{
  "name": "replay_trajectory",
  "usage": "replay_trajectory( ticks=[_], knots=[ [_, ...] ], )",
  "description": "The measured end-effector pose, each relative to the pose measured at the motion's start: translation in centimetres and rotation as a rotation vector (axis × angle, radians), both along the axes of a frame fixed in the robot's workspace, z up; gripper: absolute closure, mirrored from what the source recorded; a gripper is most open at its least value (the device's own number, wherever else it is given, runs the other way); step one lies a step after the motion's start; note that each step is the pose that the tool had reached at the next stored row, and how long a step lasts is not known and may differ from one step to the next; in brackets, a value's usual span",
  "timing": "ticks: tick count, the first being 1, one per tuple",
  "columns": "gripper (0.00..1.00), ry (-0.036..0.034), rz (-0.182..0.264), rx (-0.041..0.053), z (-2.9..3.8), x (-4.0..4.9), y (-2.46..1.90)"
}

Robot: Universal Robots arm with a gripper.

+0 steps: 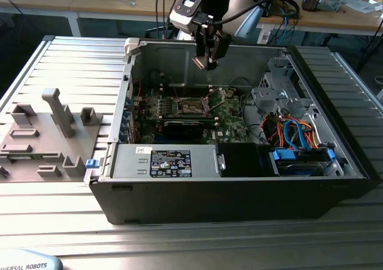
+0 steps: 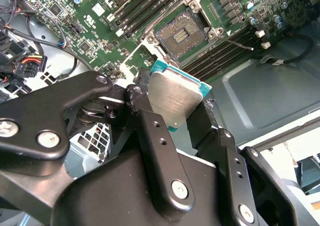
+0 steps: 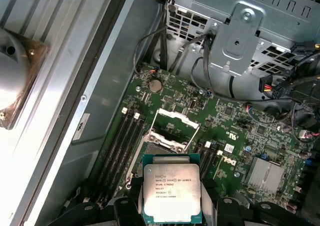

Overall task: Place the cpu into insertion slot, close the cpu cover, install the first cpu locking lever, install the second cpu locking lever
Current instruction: 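Place the cpu into insertion slot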

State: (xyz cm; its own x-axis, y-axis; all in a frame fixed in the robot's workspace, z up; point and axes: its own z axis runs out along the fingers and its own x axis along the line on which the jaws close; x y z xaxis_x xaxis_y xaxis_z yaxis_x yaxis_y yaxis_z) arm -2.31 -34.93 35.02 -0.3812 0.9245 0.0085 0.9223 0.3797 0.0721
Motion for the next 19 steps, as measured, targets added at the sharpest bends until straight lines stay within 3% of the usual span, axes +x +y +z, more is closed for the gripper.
replay_trajectory(
  ticks=[19],
  knots=[
    [0.46,0.0,-0.011,0.0,0.0,0.0,0.0]
  ],
)
